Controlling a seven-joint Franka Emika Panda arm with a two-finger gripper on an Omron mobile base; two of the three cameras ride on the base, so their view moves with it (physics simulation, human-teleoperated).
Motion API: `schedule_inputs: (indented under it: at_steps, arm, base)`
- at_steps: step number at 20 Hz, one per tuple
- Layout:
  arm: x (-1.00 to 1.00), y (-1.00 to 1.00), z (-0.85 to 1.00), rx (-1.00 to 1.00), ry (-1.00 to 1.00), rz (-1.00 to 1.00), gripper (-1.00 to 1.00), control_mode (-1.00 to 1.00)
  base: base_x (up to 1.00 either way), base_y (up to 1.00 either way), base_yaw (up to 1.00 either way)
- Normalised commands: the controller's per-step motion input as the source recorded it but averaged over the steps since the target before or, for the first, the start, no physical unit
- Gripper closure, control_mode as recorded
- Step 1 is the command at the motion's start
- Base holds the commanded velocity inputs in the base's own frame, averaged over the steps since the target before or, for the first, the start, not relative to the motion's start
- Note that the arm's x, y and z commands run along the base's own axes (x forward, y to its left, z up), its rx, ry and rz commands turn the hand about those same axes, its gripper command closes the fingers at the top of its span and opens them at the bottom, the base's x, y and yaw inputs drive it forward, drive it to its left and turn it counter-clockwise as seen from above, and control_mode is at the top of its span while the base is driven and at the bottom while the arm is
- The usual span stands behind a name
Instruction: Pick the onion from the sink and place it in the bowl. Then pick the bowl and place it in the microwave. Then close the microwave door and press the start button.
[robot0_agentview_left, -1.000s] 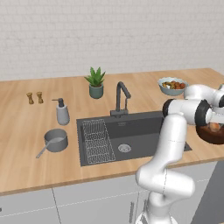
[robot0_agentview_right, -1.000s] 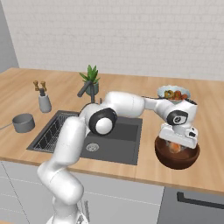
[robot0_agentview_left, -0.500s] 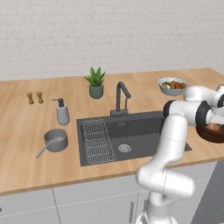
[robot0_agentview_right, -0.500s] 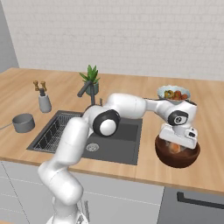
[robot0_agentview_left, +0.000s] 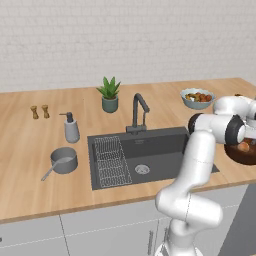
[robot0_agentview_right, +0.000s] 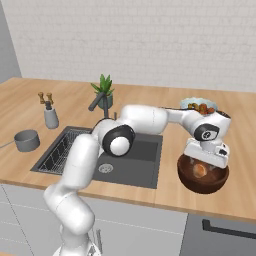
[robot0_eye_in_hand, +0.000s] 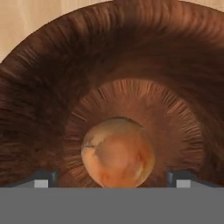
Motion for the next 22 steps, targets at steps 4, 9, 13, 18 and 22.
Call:
schedule_inputs:
  at_steps: [4,9,13,18,22]
  arm:
    - [-0.34,0.65,0.36,-0.06,-0.07,0.0,-1.0,-1.0]
    - [-0.07,0.87,0.1,-0.19,0.0,0.0,-1.0,-1.0]
    - [0.15,0.43,0.0,-0.16,0.02,0.0,-1.0,-1.0]
    - [0.16,0.12,-0.03,-0.03,0.01,0.0,-1.0,-1.0]
    - [0.19,0.0,0.0,0.0,0.03,0.01,-1.0,-1.0]
  base:
    - [0.0,0.0,0.0]
    - [0.0,0.0,0.0]
    - [0.0,0.0,0.0]
    - [0.0,0.0,0.0]
    - [0.0,0.0,0.0]
